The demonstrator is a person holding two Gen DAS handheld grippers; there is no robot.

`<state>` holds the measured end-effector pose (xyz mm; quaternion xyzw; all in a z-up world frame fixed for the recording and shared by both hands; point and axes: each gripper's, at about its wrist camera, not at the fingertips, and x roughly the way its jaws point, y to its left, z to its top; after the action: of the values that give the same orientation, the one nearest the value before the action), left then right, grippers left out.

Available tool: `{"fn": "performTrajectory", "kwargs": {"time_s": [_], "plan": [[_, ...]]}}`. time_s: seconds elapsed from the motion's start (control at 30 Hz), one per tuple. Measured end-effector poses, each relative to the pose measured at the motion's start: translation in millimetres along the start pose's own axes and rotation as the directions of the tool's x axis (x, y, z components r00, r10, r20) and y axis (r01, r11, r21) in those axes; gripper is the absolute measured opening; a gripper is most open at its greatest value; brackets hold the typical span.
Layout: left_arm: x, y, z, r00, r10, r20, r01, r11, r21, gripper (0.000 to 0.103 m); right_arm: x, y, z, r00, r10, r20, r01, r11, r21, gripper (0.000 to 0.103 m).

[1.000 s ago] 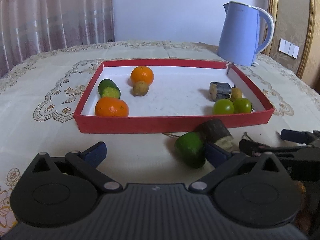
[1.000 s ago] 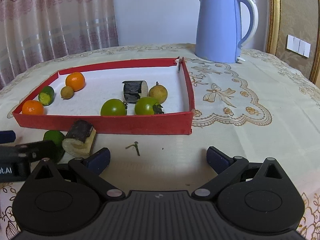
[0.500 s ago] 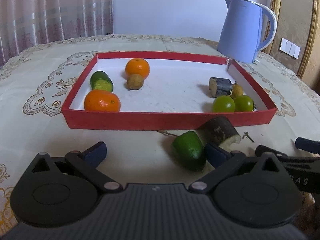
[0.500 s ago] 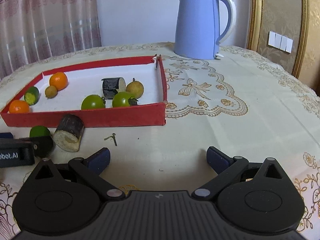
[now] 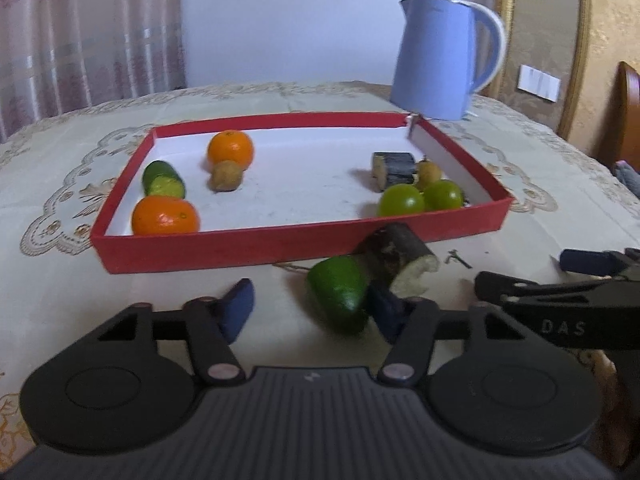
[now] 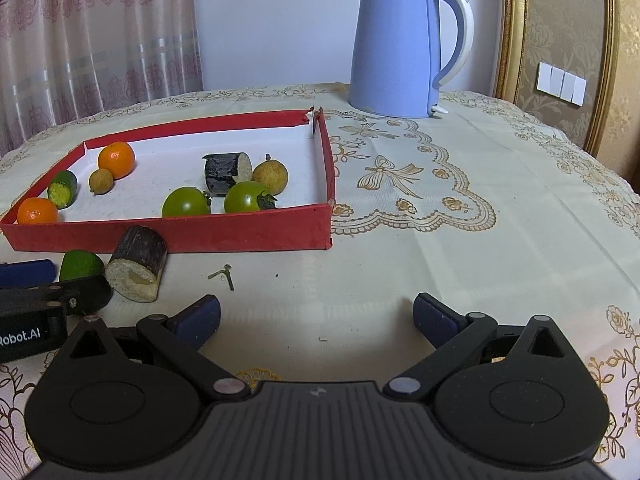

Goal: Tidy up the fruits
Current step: 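Close the left tool on the dark green fruit, then hold the green fruit in the left tool while the right tool grasps the eggplant chunk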

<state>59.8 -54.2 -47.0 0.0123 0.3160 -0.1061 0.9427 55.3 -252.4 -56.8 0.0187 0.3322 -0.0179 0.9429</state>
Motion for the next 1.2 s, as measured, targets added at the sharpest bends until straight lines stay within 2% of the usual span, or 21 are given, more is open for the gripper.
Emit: {"fn": "performTrajectory", "kwargs": {"time_s": [0.03, 0.07, 0.1, 0.3, 0.47, 0.87, 1.2], "plan": [[-0.8, 0.2, 0.1, 1.000, -0.017, 0.001, 0.017, 1.000, -0.001, 0.045, -0.1, 0.0, -0.1, 1.000, 0.000, 0.000, 0.000, 1.000, -0.001, 0.103], [-1.6, 0.0, 0.4, 0.999, -0.042, 0.000, 0.042, 0.999, -0.001, 0.032, -0.1, 0.1, 0.0, 1.000, 0.000, 0.000, 0.000, 1.000, 0.000, 0.103], [-1.9, -0.5, 0.9, 0.998, -0.066, -0.005, 0.066, 0.998, 0.001, 0.028, -0.2, -0.1, -0.1, 1.000, 0.000, 0.000, 0.000, 1.000, 0.000, 0.103], [-4.2, -6.6, -2.4, 0.999, -0.050, 0.009, 0.049, 0.998, 0.044, 0.028, -0.3, -0.3, -0.1, 1.000, 0.000, 0.000, 0.000, 1.000, 0.000, 0.103], [-14.4, -2.4, -6.7, 0.999, 0.013, 0.039, -0.016, 0.997, 0.078, 0.028, -0.3, -0.2, -0.1, 1.000, 0.000, 0.000, 0.000, 1.000, 0.000, 0.103], [-28.0, 45.2, -13.7, 0.993, 0.112, 0.044, -0.113, 0.994, -0.002, 0.028, -0.2, -0.2, -0.2, 1.000, 0.000, 0.000, 0.000, 1.000, 0.001, 0.103], [-20.1, 55.8, -14.2, 0.994, 0.102, 0.039, -0.101, 0.995, -0.016, 0.028, -1.9, 0.2, -0.2, 1.000, -0.004, 0.011, 0.004, 1.000, -0.001, 0.103]]}}
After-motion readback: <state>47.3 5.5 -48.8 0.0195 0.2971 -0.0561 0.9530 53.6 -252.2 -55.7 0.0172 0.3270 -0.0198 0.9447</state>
